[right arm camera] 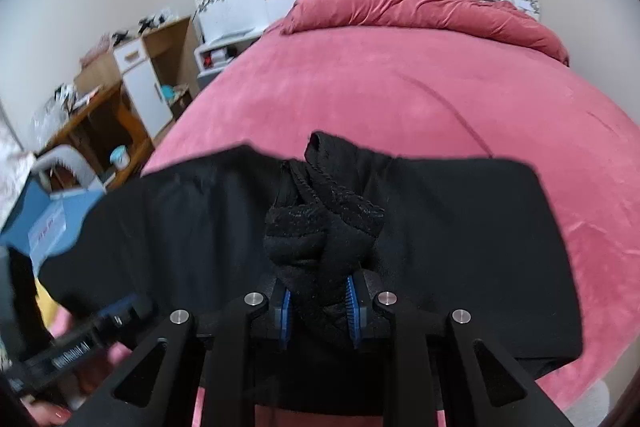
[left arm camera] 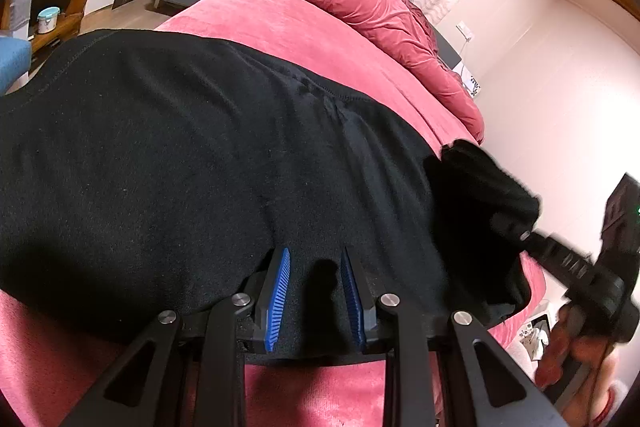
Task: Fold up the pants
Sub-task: 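Fold the leg hem over toward the left tool and lay it down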
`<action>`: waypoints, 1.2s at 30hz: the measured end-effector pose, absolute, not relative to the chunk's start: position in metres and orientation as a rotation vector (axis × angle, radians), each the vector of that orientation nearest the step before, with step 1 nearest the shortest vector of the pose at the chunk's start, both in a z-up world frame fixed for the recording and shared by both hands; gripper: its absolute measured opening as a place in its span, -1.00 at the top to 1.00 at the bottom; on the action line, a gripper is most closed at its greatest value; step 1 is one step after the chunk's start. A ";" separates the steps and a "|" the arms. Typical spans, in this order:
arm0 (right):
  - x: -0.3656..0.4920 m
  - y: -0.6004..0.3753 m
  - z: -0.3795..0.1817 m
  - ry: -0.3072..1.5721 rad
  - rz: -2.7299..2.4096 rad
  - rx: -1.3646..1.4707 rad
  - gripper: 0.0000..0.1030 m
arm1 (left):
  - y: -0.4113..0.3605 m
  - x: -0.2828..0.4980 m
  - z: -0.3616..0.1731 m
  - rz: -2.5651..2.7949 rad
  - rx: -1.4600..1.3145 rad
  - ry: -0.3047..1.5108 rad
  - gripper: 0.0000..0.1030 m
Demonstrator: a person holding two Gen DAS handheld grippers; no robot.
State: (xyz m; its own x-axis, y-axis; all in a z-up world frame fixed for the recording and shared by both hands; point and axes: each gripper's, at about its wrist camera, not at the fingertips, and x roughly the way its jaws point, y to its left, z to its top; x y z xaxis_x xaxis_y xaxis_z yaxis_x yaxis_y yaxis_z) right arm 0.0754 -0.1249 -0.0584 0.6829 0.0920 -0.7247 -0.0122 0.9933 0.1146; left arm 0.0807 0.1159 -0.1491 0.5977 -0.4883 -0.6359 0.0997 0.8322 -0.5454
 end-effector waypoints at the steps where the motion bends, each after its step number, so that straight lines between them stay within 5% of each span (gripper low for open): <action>1: 0.077 -0.122 -0.063 0.828 0.060 0.091 0.52 | 0.116 0.080 -0.150 -0.357 -0.487 0.869 0.48; 3: 0.076 -0.118 -0.077 0.856 0.072 0.084 0.44 | 0.115 0.080 -0.149 -0.356 -0.479 0.868 0.48; 7: 0.070 -0.116 -0.099 0.906 0.173 0.171 -0.23 | 0.112 0.079 -0.148 -0.359 -0.469 0.863 0.48; 9: 0.063 -0.112 -0.097 0.878 0.210 0.169 -0.32 | 0.112 0.079 -0.149 -0.362 -0.470 0.860 0.48; 15: 0.038 -0.163 -0.072 0.745 0.271 0.377 -0.21 | 0.109 0.073 -0.145 -0.350 -0.466 0.848 0.48; 17: 0.040 -0.180 -0.063 0.701 0.213 0.408 0.22 | 0.106 0.071 -0.142 -0.341 -0.459 0.844 0.45; 20: 0.063 -0.184 -0.064 0.740 0.141 0.341 0.55 | 0.098 0.069 -0.139 -0.349 -0.434 0.847 0.43; 36: 0.091 -0.145 -0.104 0.809 0.240 0.117 0.54 | 0.108 0.059 -0.130 -0.262 -0.469 0.886 0.42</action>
